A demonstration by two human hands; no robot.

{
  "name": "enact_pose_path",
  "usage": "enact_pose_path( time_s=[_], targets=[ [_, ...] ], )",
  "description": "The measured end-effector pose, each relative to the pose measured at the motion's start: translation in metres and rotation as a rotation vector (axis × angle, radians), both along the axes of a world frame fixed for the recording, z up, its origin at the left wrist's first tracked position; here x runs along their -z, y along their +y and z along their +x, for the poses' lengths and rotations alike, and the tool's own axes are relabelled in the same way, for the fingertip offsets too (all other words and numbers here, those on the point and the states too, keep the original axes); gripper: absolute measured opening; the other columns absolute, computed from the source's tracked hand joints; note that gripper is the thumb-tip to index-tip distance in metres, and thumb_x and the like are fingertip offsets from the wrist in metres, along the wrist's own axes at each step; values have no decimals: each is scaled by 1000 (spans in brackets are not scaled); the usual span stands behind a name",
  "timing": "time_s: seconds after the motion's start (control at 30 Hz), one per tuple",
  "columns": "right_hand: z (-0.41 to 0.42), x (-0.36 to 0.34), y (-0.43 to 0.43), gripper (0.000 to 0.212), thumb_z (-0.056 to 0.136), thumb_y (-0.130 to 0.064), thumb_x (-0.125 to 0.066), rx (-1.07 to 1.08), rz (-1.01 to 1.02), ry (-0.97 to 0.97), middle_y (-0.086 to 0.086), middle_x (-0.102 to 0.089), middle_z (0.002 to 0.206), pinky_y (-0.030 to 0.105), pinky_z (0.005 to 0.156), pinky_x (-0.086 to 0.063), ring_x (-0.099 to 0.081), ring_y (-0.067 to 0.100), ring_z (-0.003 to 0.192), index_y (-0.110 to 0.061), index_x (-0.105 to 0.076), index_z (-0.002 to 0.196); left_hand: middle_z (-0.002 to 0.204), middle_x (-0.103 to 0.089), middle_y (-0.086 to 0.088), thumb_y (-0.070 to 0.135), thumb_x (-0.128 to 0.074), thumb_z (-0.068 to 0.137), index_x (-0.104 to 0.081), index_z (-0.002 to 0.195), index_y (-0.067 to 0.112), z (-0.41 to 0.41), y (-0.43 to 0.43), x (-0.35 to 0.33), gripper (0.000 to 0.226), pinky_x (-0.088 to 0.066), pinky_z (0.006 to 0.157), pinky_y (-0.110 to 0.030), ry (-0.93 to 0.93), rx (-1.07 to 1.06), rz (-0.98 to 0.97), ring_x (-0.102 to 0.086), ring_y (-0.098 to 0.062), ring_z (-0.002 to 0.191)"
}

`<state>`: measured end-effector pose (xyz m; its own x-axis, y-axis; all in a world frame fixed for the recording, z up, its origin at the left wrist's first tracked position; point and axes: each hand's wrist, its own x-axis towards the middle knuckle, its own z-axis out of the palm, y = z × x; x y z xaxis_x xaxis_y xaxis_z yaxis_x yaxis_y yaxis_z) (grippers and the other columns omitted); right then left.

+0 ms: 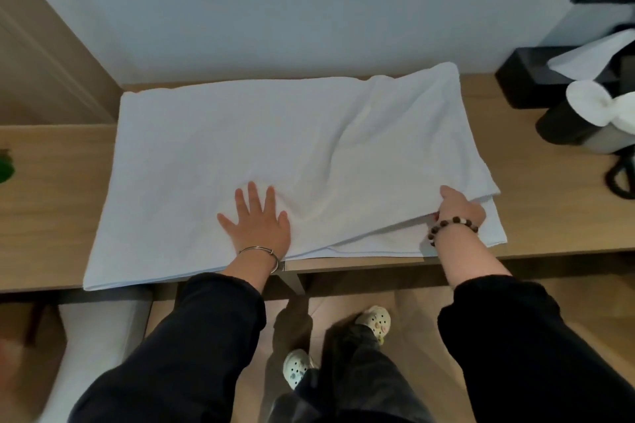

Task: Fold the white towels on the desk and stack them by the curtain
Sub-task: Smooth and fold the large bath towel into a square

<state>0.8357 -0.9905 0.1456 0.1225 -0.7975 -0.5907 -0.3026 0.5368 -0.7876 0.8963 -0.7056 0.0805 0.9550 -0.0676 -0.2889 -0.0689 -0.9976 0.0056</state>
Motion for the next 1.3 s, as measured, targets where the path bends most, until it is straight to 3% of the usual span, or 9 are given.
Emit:
enact_pose_path(
  time_s=[0.2,0.37,0.47,0.63,0.9,1.03,1.13,1.2,1.3],
  targets=[
    [-66,24,-6,38,87,-15,-60,-129,33,115,16,-64,101,34,76,-51,-60,22,75,4,-55,120,158,20,-3,47,-8,97,14,149,31,1,1,-1,59,-5,109,-65,7,17,18,16,-28,145],
    [-59,16,-25,35,82,-32,-58,-10,101,70,0,-56,86,25,58,-47,-57,16,71,-12,-56,110,158,19,-3,47,-7,97,14,149,31,2,1,-1,59,-7,110,-65,11,24,30,15,-28,145],
    [-58,14,-35,45,96,-23,-41,-144,15,64,0,-42,74,24,53,-38,-44,15,62,1,-45,134,158,21,-3,47,-7,97,15,149,31,3,1,-1,59,-7,110,-65,28,25,39,16,-28,145],
    [-63,15,-48,44,91,-9,-48,-110,-153,101,22,-56,125,33,70,-47,-58,31,89,-1,-43,134,158,20,-3,47,-7,97,15,149,31,3,1,-1,59,-7,110,-65,31,24,41,16,-28,145],
    [-63,19,-44,69,82,2,-62,48,-271,351,13,-39,144,43,102,-43,-42,30,129,-13,-32,143,158,20,-3,46,-6,97,15,149,31,3,0,-1,59,-7,109,-65,31,24,41,16,-28,145],
    [-58,29,-4,78,81,2,-60,-347,-780,515,7,-24,153,50,115,-21,-21,28,142,-23,-24,145,158,19,-2,47,-7,97,15,149,31,3,0,-2,59,-7,109,-65,32,22,36,16,-28,145],
    [-48,43,28,63,95,-22,-42,-1069,-1087,635,2,-6,160,47,115,-5,-4,24,147,-30,-10,149,158,19,-3,47,-7,96,14,149,31,3,1,-2,59,-7,109,-66,23,27,25,15,-28,145],
    [-50,58,30,57,100,-40,-23,-1373,-1079,783,1,8,160,51,115,-2,5,23,147,-33,3,150,158,18,-3,47,-8,97,12,150,31,3,2,-3,59,-8,108,-66,24,41,37,15,-29,145],
    [-52,62,23,62,100,-38,-22,-1196,-836,1005,5,16,159,54,116,-2,9,25,147,-27,10,152,160,6,-7,43,-14,98,-4,152,25,1,0,-10,58,-14,107,-66,12,43,58,7,-31,146]
  ],
)
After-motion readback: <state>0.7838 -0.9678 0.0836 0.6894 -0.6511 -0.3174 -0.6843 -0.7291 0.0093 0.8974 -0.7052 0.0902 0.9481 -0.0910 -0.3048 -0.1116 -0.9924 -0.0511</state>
